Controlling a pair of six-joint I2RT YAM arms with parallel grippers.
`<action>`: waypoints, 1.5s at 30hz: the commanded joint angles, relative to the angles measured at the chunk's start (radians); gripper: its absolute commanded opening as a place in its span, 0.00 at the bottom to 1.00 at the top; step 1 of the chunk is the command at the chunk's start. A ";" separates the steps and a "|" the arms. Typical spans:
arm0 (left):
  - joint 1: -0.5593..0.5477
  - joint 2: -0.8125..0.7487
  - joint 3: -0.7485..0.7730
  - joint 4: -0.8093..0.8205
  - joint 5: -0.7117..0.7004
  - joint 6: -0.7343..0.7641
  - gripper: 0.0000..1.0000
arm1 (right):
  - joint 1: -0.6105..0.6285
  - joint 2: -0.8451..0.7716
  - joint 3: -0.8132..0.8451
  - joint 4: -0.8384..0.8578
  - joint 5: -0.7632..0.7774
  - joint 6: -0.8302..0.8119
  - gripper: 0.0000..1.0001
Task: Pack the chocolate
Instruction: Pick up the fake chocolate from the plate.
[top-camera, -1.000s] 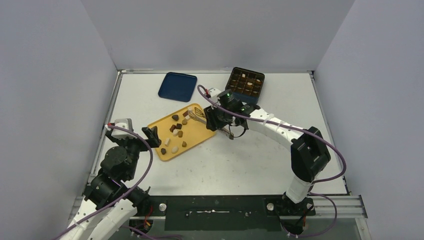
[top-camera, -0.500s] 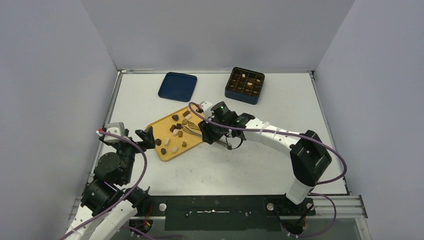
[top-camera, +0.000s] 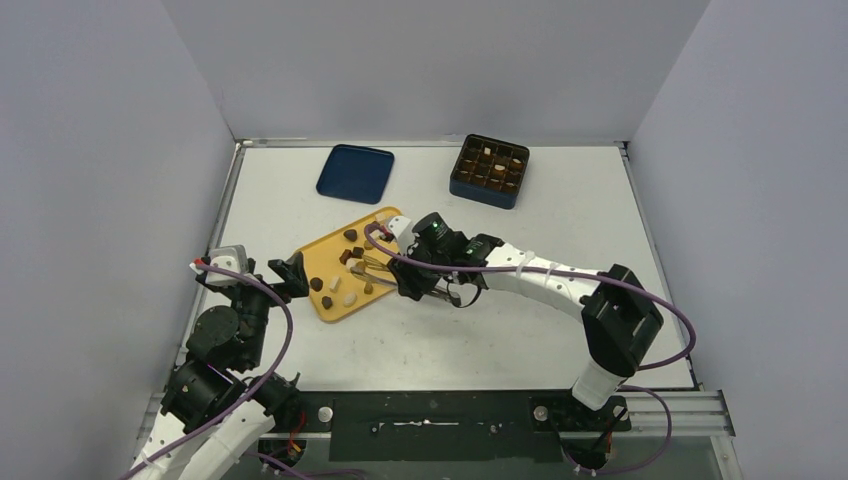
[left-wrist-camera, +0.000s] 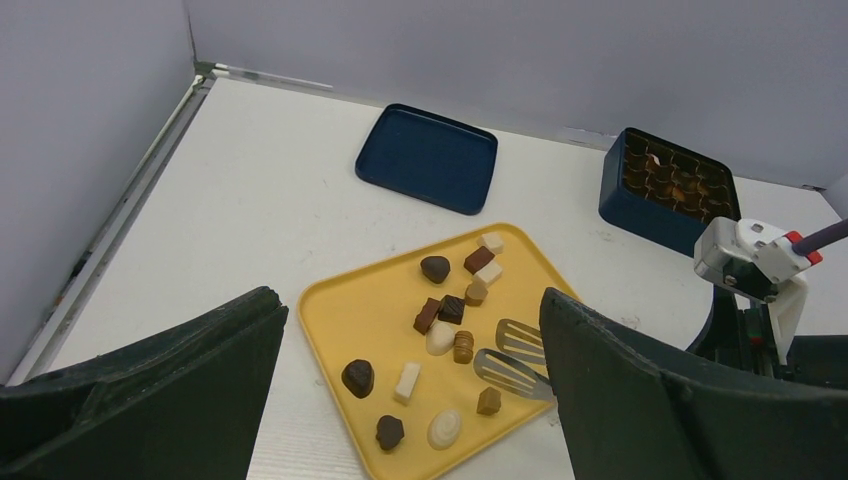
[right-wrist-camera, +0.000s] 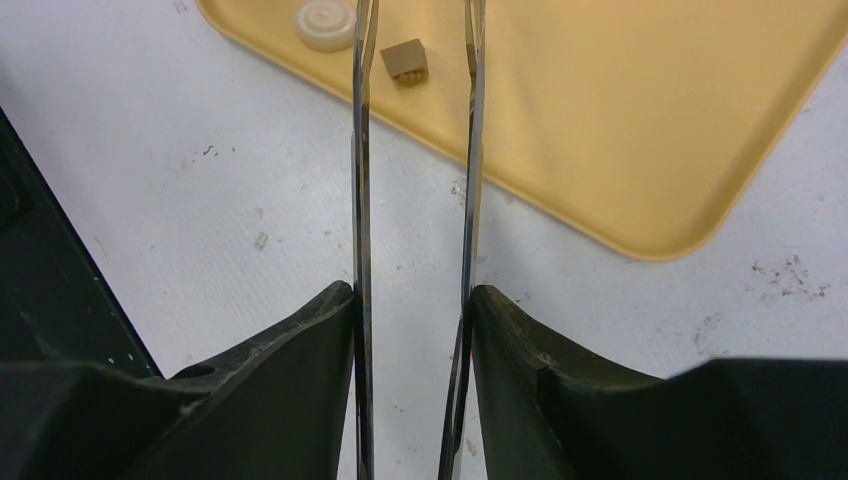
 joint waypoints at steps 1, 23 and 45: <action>0.007 -0.007 0.011 0.036 -0.010 0.001 0.97 | 0.017 -0.026 0.003 0.001 -0.030 -0.045 0.44; 0.008 -0.014 0.011 0.029 -0.006 -0.002 0.97 | 0.026 0.044 -0.014 -0.004 -0.011 -0.039 0.41; 0.008 -0.008 0.010 0.034 0.005 -0.001 0.97 | -0.047 0.008 0.043 0.024 0.075 0.100 0.21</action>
